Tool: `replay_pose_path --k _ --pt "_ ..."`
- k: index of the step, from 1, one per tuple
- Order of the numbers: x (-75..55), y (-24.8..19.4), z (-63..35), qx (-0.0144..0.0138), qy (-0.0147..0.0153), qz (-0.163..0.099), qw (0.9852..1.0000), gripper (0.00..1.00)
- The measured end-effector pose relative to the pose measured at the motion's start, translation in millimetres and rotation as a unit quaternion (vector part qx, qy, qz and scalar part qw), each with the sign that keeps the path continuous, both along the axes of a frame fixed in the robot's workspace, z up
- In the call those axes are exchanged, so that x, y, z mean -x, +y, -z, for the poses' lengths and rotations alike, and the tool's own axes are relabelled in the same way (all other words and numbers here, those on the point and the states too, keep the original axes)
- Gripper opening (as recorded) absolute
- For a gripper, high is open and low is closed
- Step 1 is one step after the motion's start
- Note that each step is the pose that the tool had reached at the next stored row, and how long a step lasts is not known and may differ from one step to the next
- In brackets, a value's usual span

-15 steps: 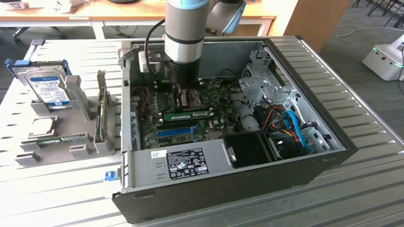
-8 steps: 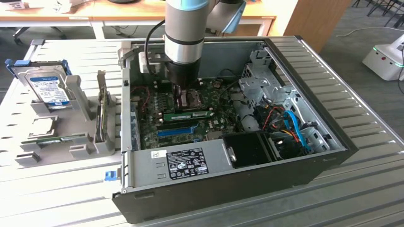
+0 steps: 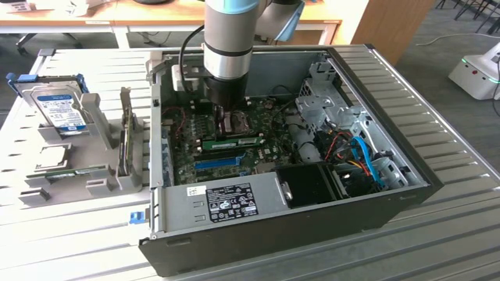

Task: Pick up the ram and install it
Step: 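Press down the ram until it locks into place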

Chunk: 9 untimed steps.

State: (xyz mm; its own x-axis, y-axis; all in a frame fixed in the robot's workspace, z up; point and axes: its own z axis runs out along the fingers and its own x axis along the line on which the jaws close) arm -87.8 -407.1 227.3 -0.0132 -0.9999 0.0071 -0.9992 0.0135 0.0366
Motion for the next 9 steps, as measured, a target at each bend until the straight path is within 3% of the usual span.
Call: replay_pose_path --k 9 --pt "0.1 0.0 1.0 0.0000 -0.0001 0.000 1.0000 0.10"
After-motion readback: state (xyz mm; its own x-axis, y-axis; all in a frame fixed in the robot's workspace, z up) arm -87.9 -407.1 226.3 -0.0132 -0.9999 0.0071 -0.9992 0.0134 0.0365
